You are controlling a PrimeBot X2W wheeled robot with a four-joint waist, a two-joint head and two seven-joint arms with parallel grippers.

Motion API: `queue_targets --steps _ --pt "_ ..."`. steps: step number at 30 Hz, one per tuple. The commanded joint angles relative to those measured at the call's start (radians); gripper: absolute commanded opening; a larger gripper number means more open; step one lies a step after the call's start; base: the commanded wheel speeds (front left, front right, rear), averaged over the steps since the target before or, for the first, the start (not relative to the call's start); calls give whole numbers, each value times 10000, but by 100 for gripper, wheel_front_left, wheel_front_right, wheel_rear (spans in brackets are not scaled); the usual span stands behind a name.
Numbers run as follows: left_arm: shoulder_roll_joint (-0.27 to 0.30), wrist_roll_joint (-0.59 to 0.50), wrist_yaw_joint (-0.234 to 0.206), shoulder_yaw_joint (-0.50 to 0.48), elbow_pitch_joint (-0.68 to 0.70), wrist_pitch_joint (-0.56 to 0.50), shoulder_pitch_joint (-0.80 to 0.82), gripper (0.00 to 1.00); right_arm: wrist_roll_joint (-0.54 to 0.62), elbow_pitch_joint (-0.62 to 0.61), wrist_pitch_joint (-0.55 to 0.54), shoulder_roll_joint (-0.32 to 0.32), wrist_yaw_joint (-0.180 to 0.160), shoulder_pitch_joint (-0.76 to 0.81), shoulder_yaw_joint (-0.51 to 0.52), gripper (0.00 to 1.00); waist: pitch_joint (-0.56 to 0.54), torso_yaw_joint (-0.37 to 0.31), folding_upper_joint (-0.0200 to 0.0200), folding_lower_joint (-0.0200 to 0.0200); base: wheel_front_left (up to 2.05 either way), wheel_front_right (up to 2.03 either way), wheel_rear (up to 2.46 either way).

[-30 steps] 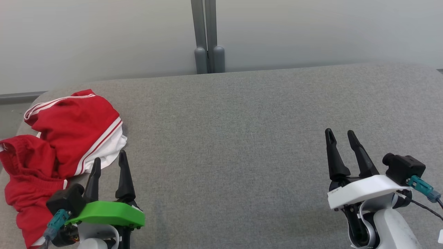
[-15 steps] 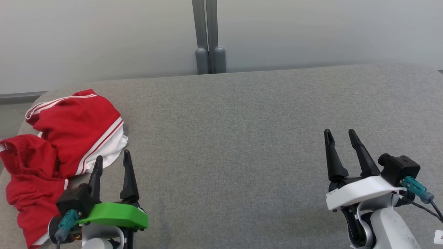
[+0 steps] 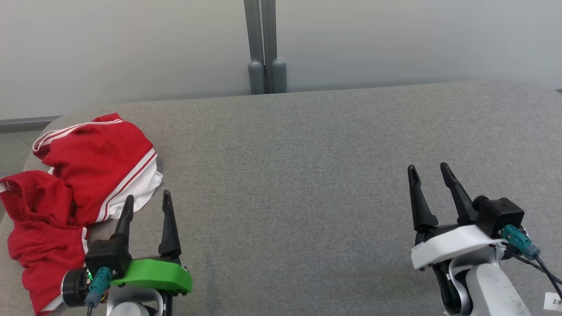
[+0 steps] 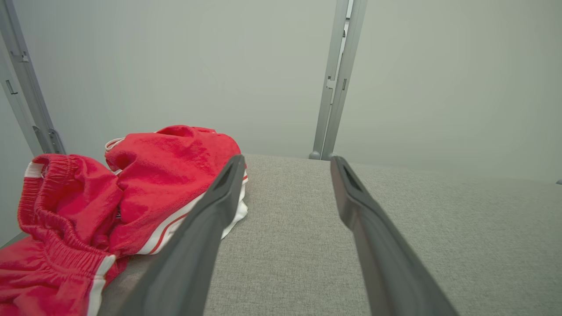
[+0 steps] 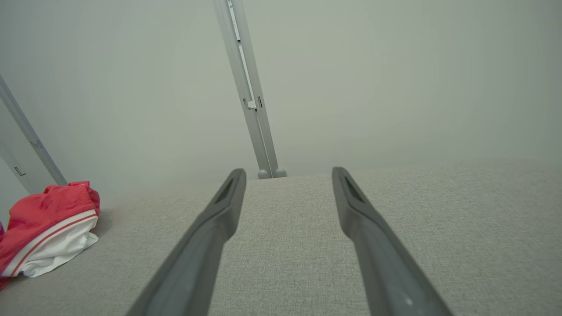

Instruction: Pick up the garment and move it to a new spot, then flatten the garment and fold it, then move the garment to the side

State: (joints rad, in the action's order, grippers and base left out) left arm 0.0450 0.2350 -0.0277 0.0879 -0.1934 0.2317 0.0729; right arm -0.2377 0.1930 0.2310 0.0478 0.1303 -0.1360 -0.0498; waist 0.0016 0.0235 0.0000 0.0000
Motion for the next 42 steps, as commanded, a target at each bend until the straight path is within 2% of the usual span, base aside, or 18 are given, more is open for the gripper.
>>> queue_targets --steps 1,16,42 --pt "79 -228 -51 8 13 90 169 100 208 9 106 35 6 -157 -14 100 3 3 0 0 0 0 0" --pt "86 -1163 -159 174 32 364 177 100 1080 32 366 42 7 -194 -115 100 28 49 0 0 0 0 0" --pt "83 -636 10 122 -247 331 206 100 811 211 356 40 8 -160 21 100 13 219 0 0 0 0 0"
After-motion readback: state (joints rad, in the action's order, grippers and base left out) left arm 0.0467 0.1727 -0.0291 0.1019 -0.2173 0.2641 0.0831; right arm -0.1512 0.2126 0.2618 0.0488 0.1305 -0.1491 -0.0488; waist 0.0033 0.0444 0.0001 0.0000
